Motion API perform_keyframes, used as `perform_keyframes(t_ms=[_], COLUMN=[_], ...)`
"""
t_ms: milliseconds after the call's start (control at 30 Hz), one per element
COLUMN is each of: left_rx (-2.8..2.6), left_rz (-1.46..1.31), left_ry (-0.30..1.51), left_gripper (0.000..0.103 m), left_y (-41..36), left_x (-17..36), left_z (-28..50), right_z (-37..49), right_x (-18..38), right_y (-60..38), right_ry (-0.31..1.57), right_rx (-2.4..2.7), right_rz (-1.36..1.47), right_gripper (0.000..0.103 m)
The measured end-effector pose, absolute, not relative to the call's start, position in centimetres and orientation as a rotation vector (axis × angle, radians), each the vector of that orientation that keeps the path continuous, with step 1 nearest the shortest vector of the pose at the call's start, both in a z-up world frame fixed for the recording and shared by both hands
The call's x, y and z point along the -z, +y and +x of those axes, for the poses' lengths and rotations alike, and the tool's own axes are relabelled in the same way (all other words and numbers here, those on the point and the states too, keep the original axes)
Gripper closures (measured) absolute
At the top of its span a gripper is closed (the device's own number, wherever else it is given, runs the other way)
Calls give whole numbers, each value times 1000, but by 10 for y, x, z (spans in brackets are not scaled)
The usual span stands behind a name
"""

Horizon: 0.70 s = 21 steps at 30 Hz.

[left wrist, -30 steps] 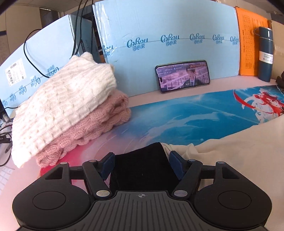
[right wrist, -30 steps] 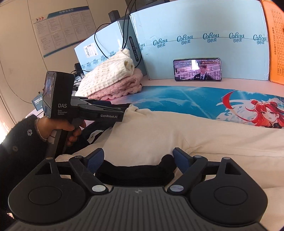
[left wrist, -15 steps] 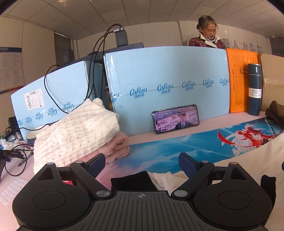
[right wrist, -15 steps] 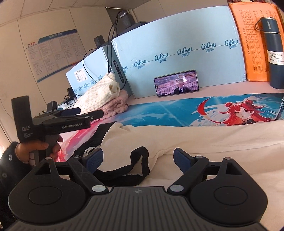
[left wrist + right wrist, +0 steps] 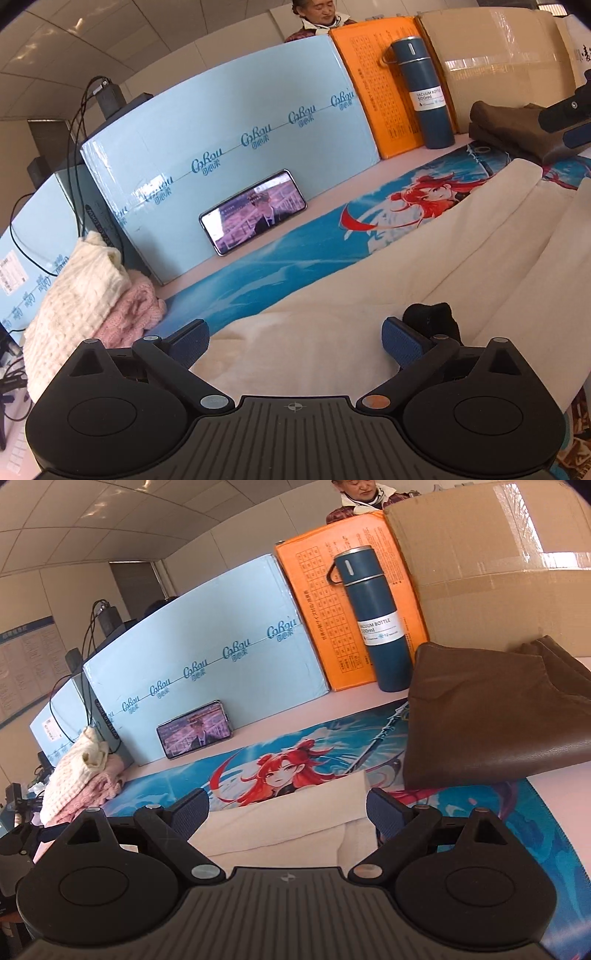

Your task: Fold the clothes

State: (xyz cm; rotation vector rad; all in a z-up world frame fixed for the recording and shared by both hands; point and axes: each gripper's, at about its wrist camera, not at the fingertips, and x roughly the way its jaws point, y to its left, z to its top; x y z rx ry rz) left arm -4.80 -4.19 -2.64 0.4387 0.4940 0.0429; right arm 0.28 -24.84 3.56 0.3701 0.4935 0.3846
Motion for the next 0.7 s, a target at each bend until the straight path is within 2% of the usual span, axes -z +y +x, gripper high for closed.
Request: perform_keyframes(t_ms=[233,467,700], left_rx=[-10,366,560], left_rz=[435,514,584], left_ry=[334,352,379], left_gripper=[2,2,2], left_y=[-63,-143,-187], left_x=[3,17,31], left_z=[-70,-86,-84], right_z=[54,102,106], right_x=[-18,-10,-3], right_y=[-279,-269,-251], right_ry=[627,682,667], right_rx=[-459,-495,-522], right_rz=[456,406,281], right_gripper=[11,11,11])
